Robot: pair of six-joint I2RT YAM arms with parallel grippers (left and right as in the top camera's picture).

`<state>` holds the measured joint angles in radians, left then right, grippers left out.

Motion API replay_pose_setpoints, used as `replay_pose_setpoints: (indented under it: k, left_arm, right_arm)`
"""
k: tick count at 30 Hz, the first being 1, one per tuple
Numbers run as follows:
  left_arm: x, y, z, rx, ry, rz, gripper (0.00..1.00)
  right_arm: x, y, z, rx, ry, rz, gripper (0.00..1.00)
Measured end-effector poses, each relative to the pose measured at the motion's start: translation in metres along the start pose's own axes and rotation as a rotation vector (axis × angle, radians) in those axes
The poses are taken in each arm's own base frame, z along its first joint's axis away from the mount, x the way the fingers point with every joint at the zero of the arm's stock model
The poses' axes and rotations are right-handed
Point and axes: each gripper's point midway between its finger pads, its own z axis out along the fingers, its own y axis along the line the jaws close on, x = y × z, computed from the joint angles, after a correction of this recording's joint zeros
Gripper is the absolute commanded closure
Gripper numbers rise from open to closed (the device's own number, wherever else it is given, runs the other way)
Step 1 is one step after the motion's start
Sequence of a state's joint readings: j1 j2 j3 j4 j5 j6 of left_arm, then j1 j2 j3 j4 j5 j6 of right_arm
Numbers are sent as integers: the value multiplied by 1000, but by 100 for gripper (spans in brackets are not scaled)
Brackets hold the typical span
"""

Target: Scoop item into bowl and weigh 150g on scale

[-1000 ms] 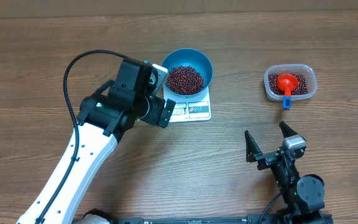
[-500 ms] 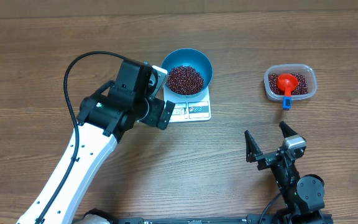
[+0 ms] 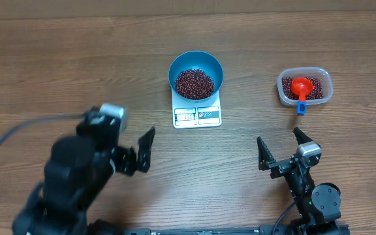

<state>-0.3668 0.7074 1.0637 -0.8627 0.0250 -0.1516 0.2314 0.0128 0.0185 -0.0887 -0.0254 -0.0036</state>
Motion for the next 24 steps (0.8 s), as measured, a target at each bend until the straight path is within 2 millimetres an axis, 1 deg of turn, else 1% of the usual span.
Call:
replay_pose_setpoints:
  k: [2,6,9,11,13,14,19,22,24]
  left_arm:
    - [12,6,4,-9,-44,-37,0]
    - [52,28,25,-52,-74,-146,1]
    - [82,43,37,-70,-107,-217,1]
    - [91,50,41,-74,-147,-255,0]
    - [95,56,45,-75,-186,-284,0]
    - [101,62,49,-81,-208,-312,1]
    - [110,77,57,-79,-311,-400,1]
    - [112,79,57,-69,-354,-438,0]
    - [108,82,54,-76,-404,-460,1]
  right_arm:
    - [0,0,0,0,0,0,0]
    - [0,0,0,0,1,0,0]
    - [0,0,0,0,1,0,0]
    - [0,0,0,0,1,0,0]
    - [0,0,0,0,1,0,0]
    - [0,0,0,0,1,0,0]
    - [0,0,0,0,1,0,0]
    - [0,0,0,0,1,0,0]
    - [0,0,0,0,1,0,0]
